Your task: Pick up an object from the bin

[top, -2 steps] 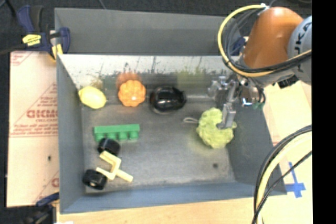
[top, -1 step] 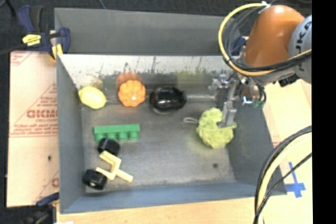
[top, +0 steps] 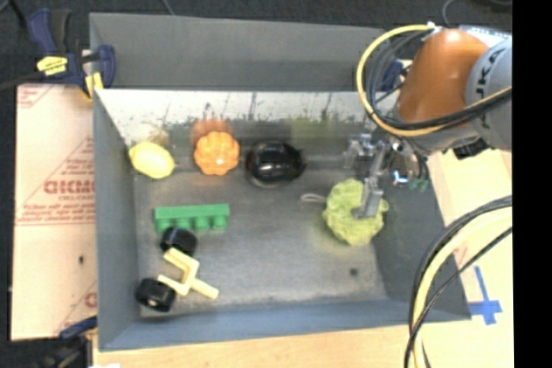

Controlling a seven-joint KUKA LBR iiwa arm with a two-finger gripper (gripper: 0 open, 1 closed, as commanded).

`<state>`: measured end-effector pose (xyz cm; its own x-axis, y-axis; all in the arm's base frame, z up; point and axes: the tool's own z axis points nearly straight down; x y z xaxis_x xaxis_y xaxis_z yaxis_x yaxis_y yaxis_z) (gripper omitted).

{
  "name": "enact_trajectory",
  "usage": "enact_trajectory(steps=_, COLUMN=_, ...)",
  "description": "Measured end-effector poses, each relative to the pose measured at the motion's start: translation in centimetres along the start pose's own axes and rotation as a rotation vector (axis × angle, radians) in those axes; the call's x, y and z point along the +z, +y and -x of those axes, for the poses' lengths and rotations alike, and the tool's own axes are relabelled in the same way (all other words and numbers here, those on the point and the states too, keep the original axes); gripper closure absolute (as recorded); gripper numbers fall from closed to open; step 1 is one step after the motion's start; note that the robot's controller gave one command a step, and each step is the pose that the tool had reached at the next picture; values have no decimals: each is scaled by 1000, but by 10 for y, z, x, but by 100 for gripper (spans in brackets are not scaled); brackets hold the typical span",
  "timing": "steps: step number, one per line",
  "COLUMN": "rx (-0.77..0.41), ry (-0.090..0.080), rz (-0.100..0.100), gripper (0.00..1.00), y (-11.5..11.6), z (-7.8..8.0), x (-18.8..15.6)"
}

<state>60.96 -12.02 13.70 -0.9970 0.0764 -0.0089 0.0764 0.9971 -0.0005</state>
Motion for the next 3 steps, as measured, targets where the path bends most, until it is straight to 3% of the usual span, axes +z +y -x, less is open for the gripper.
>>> enact_trajectory(steps=1, rx=-133, ry=-5, rz=-1, gripper=100, y=-23, z=-2, x=51)
enact_trajectory(steps=2, rx=-133, ry=-5, rz=-1, gripper=100, y=-23, z=-2, x=51)
enact_trajectory(steps=3, rx=-167, ry=-10, rz=-3, gripper=100, y=-32, z=11, x=-69)
